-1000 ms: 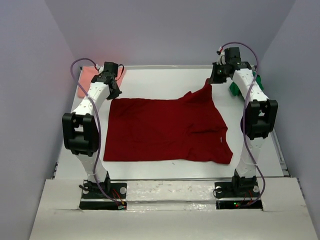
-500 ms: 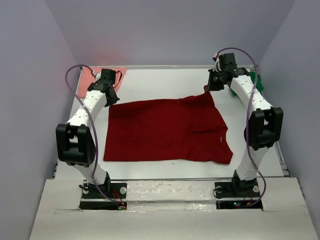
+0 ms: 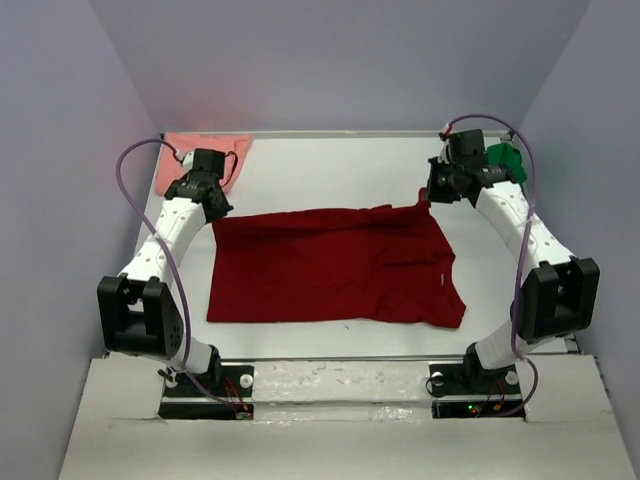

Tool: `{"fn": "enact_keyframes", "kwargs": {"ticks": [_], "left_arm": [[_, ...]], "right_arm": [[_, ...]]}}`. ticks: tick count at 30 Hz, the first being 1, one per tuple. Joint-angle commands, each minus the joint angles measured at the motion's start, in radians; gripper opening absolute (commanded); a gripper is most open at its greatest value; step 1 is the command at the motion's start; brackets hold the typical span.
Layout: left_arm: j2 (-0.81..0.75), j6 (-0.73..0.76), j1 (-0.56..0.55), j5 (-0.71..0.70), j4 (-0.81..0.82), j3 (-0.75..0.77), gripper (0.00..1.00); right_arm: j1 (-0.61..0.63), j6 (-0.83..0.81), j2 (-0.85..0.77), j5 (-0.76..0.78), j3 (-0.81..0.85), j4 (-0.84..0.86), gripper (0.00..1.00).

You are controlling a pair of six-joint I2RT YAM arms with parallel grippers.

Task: Fold and stack the t-shirts
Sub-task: Fold the tshirt

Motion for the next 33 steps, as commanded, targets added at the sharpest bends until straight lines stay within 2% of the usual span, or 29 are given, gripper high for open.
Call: {"fn": "enact_keyframes", "kwargs": {"ticks": [1, 7, 13, 24, 33], "left_arm": [[-0.072, 0.007, -0.004, -0.030, -0.014, -0.045, 0.00], [-0.129, -0.001, -0.004, -0.039, -0.006, -0.111, 0.00], [-0.160, -0.016, -0.004, -0.033, -0.026, -0.103, 0.00], [-0.178, -0.085, -0.011, -0.015, -0.078, -0.111, 0.00], [-0.183, -0.148, -0.040, -0.009, -0.118, -0.143, 0.00]], "right_arm": [[0.025, 0.029, -0.069, 0.055, -0.061, 0.028, 0.00], [0.036, 0.044, -0.193, 0.098, -0.116, -0.004, 0.00], [0.058, 0.056, -0.261, 0.123, -0.138, -0.047, 0.00], [0.079, 0.076, -0.335, 0.113, -0.196, -0.089, 0.00], [0.160, 0.124, -0.361, 0.149, -0.217, -0.116, 0.00]]}}
